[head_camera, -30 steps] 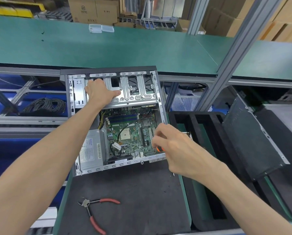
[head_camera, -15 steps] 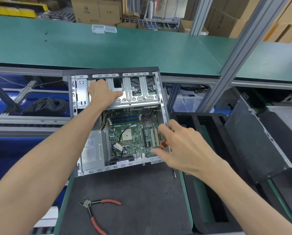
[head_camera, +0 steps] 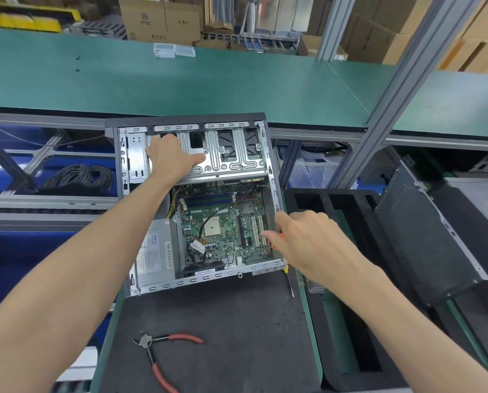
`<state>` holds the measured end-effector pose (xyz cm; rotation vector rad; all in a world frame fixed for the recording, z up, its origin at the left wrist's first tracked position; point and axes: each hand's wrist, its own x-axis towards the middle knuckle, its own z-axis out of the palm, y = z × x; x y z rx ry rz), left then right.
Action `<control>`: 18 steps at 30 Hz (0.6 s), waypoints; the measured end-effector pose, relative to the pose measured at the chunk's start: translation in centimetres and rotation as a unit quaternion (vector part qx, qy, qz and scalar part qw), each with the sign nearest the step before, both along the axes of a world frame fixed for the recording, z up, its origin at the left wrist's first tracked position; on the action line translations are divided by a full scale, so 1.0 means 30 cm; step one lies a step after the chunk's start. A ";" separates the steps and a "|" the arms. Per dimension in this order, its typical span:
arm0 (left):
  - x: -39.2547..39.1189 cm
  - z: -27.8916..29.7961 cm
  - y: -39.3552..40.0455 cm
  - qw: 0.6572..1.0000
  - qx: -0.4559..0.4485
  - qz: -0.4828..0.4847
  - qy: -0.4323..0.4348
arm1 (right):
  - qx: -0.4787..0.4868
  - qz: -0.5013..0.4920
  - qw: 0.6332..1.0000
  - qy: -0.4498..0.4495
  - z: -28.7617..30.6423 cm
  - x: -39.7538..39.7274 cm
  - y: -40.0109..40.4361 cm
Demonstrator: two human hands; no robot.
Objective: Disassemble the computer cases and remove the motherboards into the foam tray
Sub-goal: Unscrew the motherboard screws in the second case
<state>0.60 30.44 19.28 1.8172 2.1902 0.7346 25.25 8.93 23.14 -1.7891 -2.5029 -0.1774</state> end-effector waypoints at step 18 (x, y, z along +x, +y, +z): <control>0.009 0.012 -0.015 1.000 -0.006 -0.005 -0.017 | -0.075 0.088 0.988 0.104 0.018 0.027 -0.033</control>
